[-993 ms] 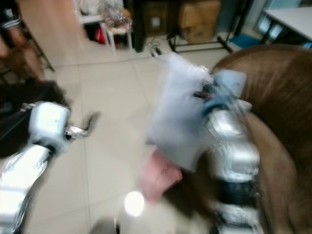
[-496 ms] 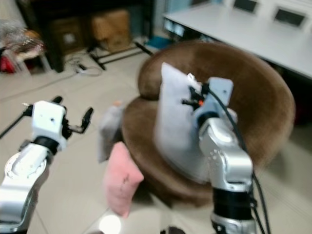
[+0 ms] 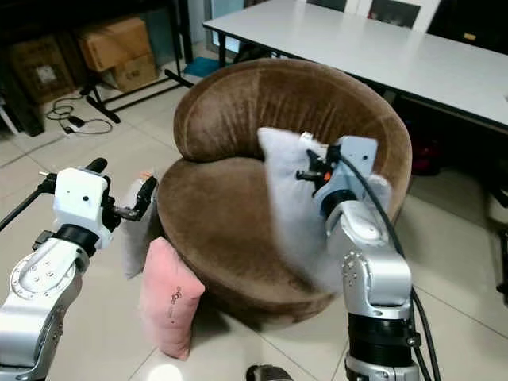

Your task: Move the pillow to the sofa from floor

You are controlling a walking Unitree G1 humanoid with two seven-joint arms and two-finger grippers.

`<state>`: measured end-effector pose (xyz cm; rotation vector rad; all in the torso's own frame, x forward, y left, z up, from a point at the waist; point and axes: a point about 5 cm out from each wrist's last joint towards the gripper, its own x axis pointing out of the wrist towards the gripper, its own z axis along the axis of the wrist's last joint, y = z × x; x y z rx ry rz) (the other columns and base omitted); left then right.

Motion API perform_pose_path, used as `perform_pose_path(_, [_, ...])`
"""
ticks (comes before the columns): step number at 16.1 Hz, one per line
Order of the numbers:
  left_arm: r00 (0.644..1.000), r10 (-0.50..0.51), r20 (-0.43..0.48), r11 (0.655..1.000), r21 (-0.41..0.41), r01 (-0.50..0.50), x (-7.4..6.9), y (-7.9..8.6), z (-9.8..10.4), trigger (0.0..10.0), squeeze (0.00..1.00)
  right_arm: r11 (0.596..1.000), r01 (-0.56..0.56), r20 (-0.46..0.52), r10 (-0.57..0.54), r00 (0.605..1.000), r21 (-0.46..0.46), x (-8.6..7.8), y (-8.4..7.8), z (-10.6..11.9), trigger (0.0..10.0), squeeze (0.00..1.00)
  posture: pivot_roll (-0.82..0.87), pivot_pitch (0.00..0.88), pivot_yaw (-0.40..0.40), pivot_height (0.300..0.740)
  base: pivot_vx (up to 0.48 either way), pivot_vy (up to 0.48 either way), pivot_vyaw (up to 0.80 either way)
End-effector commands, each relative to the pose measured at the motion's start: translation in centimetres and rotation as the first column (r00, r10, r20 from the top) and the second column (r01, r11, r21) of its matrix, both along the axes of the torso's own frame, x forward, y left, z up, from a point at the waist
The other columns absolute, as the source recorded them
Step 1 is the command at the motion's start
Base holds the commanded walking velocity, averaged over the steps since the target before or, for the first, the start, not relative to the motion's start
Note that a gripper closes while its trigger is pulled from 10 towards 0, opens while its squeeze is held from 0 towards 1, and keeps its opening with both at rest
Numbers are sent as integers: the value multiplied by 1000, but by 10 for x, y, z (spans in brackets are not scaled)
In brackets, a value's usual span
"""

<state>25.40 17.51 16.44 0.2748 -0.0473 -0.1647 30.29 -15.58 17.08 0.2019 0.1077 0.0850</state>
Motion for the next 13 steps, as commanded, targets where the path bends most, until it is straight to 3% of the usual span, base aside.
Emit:
perform_pose_path(1, [1000, -6, 10, 1000, -7, 7, -1, 0, 3, 10000, 0, 1000, -22, 72, 21, 997, 14, -1, 2, 15, 10000, 0, -15, 0, -32, 740, 360, 0, -456])
perform_pose_path(3, [1000, -11, 10, 1000, -9, 11, 0, 0, 2, 10000, 0, 1000, -29, 78, 28, 997, 10, -1, 3, 17, 10000, 0, -20, 0, -27, 740, 360, 0, -766])
perform_pose_path(13, [1000, -20, 12, 1000, -2, 20, 0, -1, 2, 10000, 0, 999, -53, 121, 52, 991, 4, -1, 7, 24, 10000, 0, -19, 0, -30, 740, 364, 0, 0])
